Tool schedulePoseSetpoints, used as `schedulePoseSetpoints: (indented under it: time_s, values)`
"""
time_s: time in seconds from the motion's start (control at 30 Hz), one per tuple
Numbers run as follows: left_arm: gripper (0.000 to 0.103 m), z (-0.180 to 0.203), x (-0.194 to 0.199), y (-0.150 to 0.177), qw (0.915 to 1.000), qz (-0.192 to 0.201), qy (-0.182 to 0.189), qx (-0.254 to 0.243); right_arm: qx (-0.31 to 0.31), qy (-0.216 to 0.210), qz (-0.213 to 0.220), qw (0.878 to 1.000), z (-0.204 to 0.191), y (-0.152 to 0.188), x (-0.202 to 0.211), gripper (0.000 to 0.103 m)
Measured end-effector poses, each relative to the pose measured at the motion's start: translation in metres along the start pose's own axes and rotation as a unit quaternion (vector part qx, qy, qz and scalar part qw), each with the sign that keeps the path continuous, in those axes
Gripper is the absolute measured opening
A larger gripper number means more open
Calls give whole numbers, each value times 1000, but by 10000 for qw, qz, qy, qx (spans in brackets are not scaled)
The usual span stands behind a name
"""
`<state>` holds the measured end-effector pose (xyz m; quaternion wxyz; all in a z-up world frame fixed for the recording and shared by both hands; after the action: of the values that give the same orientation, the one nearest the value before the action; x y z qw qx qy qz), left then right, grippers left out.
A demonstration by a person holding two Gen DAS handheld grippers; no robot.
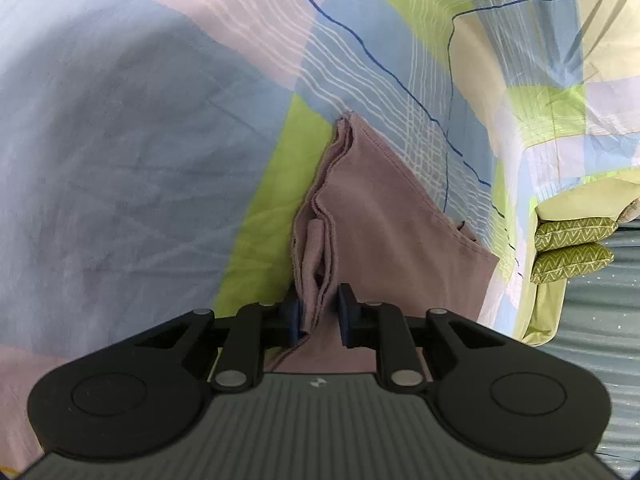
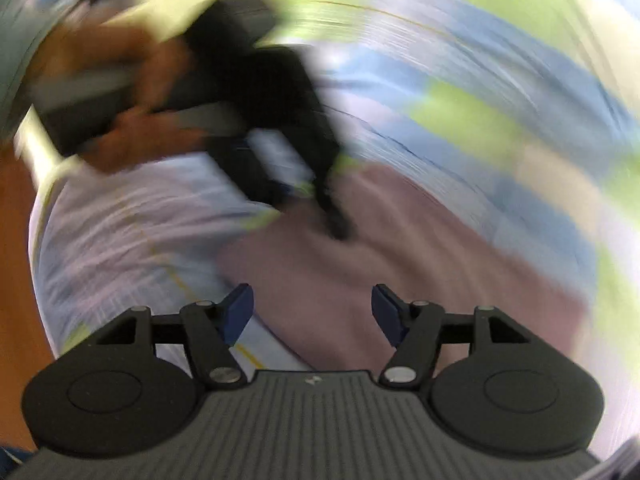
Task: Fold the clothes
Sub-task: 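Grasp the folded tank top edge with both grippers and lift it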
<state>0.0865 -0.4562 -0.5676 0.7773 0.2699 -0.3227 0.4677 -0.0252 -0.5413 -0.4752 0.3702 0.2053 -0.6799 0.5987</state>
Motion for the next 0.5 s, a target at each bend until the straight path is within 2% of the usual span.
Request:
schedulePoseSetpoints:
  time_s: [0.07,0.1,0.2,0.3,0.37,0.47,0.5]
  values:
    - [25,3,-2,0,9999,0,-122,-81,-983,54,44,9951,53,11,12,71]
    - [25,4,-2,0,9998,5,-173,-92,-1520,42,68,9883,82,20,18,72]
    - [26,3,-5,-4,9997,18,-244,-19,-2430,-596,67,9682,114,39,6,69]
    - [26,0,-7,-6,9995,29,-312,38,-3250,-1279,60,9370,143,55,-6,57]
    - [27,0,-8,-7,9993,24,-365,34,-3776,-1725,55,9098,163,65,-14,57]
    - [27,0,-10,-8,9991,-6,-435,-2,-4005,-2202,113,8894,166,62,-26,57]
    - [27,0,-10,-9,9991,-15,-424,2,-3987,-2282,124,8881,165,60,-31,57]
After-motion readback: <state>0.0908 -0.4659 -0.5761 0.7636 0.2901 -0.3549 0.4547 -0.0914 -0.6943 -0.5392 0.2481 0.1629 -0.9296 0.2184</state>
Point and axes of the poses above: each gripper's, at about its wrist camera, not at the fingertips, and x roughly against the way its jaws point, z to its right, y to its underside, the point moved 10 cm from there along -x, roughly the way its jaws point, and after that the axes turned 5 degrees about x, right-handed, at the moved point
